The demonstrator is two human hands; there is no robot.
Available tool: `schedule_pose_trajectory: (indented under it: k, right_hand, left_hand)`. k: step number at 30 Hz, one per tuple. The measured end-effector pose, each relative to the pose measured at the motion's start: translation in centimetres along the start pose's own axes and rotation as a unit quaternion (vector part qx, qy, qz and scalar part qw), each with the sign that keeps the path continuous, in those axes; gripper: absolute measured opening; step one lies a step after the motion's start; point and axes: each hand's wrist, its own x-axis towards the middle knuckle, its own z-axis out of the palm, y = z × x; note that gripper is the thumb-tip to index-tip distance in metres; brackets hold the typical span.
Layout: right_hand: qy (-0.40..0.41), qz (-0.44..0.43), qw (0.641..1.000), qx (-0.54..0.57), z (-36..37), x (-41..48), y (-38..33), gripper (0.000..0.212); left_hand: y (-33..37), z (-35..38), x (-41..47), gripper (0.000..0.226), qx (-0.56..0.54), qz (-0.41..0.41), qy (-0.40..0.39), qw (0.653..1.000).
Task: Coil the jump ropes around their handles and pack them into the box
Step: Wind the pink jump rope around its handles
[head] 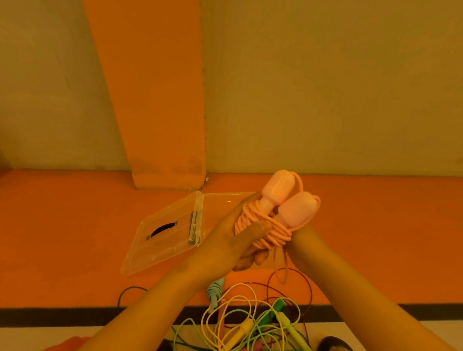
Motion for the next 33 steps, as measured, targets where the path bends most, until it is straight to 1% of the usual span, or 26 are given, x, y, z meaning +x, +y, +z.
schedule_pose_trajectory:
  k: [1, 2, 4, 5, 8, 11, 13, 16, 18, 21, 23, 26, 28, 30, 33]
  right_hand:
    - [0.020, -0.002, 1.000, 0.011, 0.1, 0.4, 0.3, 0.041]
    - [0.023, -0.015, 0.999, 0.022, 0.3, 0.8, 0.6, 0.032]
    - [0.047, -0.080, 0.996, 0.020, 1.4, 0.5, -0.3, 0.015]
    - [0.043, -0.105, 0.994, -0.001, 1.5, 0.7, -0.3, 0.008]
    - [0.015, -0.145, 0.988, -0.046, 1.1, 0.8, -0.4, 0.024]
    - [0.006, -0.166, 0.981, -0.104, 0.3, 0.4, -0.8, 0.014]
    - [0.003, -0.171, 0.973, -0.157, -0.5, 0.4, -0.6, 0.015]
    - [0.014, -0.186, 0.949, -0.253, -1.4, 0.2, -0.7, 0.016]
    - [0.018, -0.199, 0.925, -0.323, -1.4, -0.1, -0.9, 0.012]
    - [0.028, -0.227, 0.888, -0.398, -1.3, -0.4, -1.2, 0.011]
    - [0.037, -0.265, 0.867, -0.420, -1.4, -0.5, -1.2, 0.012]
    - [0.046, -0.356, 0.822, -0.441, -1.6, -0.3, -1.2, 0.011]
    - [0.046, -0.391, 0.804, -0.445, -1.7, -0.2, -1.2, 0.012]
    - [0.023, -0.405, 0.805, -0.432, -1.9, -0.1, -1.1, 0.018]
    - [-0.026, -0.408, 0.829, -0.382, -2.2, -0.3, -0.7, 0.029]
  left_hand:
    - [0.1, -0.1, 0.0, 0.044, 0.004, -0.001, 0.008, 1.000]
    - [0.2, -0.2, 0.2, 0.044, 0.001, -0.003, 0.023, 1.000]
    - [0.1, -0.5, 0.5, 0.043, -0.034, 0.006, 0.059, 0.998]
    - [0.0, -0.7, 0.7, 0.042, -0.053, 0.014, 0.078, 0.995]
    - [-0.1, -1.3, 1.1, 0.032, -0.060, 0.016, 0.121, 0.991]
    - [-0.2, -2.0, 1.3, 0.018, -0.043, -0.002, 0.161, 0.986]
    - [-0.3, -2.8, 1.4, 0.014, -0.025, -0.011, 0.201, 0.979]
    - [-0.5, -3.7, 1.6, 0.010, 0.008, -0.026, 0.252, 0.967]
    - [-0.9, -3.8, 1.6, 0.012, 0.073, -0.027, 0.258, 0.963]
    - [-1.6, -3.7, 1.6, 0.025, 0.213, -0.020, 0.240, 0.947]
    - [-1.8, -3.6, 1.6, 0.028, 0.260, -0.035, 0.216, 0.940]
    - [-1.7, -3.2, 1.7, 0.032, 0.266, -0.070, 0.130, 0.953]
    - [-1.3, -3.0, 1.6, 0.027, 0.243, -0.104, 0.066, 0.962]
    - [-0.8, -3.0, 1.5, 0.026, 0.214, -0.132, 0.016, 0.968]
    - [-0.2, -2.9, 1.0, 0.041, 0.211, -0.158, -0.047, 0.964]
